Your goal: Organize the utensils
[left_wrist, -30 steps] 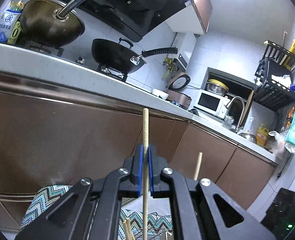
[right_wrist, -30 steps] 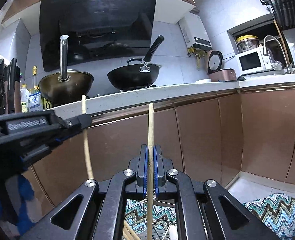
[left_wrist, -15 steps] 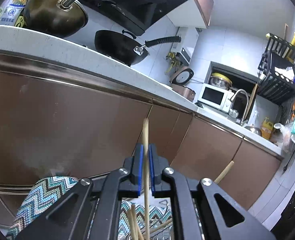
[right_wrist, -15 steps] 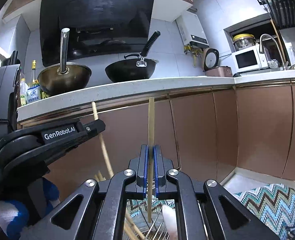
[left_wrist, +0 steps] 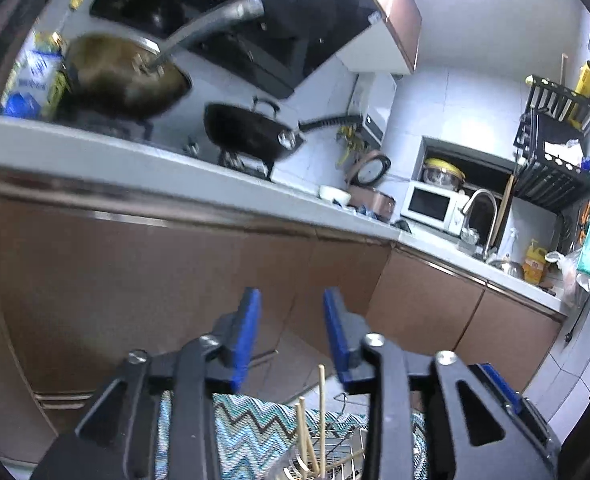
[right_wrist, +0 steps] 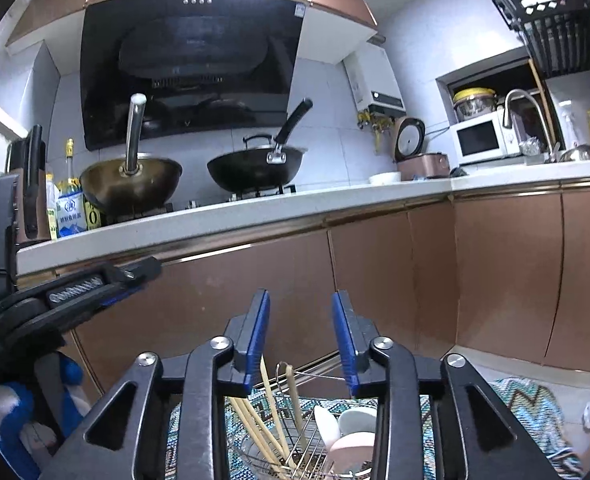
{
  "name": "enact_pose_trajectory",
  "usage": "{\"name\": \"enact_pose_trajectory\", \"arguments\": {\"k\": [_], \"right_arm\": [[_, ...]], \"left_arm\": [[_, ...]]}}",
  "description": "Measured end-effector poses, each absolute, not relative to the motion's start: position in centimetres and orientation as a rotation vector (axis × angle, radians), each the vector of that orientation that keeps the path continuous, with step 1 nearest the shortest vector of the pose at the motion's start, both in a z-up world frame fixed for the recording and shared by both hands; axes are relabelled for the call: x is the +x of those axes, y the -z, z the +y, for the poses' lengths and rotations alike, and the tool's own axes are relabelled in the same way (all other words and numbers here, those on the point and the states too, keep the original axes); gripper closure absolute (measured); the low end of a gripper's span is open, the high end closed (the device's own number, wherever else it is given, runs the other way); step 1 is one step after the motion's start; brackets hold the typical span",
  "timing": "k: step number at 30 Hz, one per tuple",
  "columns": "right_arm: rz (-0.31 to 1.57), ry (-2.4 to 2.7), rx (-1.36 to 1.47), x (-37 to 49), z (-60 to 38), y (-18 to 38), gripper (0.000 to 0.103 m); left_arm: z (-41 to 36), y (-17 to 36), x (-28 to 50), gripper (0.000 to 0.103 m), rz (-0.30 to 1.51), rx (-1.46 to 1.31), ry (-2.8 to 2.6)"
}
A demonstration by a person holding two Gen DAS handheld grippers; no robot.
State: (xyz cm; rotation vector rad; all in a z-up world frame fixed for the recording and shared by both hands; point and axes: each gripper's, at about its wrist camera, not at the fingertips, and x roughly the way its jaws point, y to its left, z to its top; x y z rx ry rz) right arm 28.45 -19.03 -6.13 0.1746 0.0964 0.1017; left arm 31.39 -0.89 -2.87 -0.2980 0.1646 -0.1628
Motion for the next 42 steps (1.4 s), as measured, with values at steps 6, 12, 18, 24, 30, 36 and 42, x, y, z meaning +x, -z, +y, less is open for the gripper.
{"name": "enact_pose_trajectory", "arguments": {"k": [6, 12, 18, 24, 30, 36, 42], "right_arm": [[0.105, -0.079, 0.137, 23.9, -18.5, 3.6, 0.056], [0.191, -0.039, 0.123, 19.6, -17.7, 3.5, 0.052], [0.241, 0.015, 0.117, 15.1, -17.5, 4.4, 0.045], [0.232, 0.042, 0.118, 10.9, -17.7, 4.0, 0.042], [0.211, 0.070, 0.118, 7.3, -18.1, 3.6, 0.033], [0.176, 0.092, 0.125, 4.9, -18.6, 2.8, 0.028], [0.156, 0.106, 0.134, 3.7, -18.8, 2.6, 0.022]], "left_arm": [[1.4, -0.2, 26.4, 0.058, 0.156, -0.247, 0.108], [2.3, 0.0, 21.1, 0.056, 0.231, -0.174, 0.078], [2.0, 1.5, 16.9, 0.055, 0.291, -0.120, 0.068], [1.1, 2.4, 13.2, 0.054, 0.306, -0.063, 0.057], [0.2, 2.8, 9.8, 0.053, 0.306, -0.029, 0.065], [-0.3, 2.6, 7.8, 0.053, 0.296, -0.012, 0.066], [-0.2, 2.4, 6.3, 0.047, 0.273, 0.006, 0.048]]}}
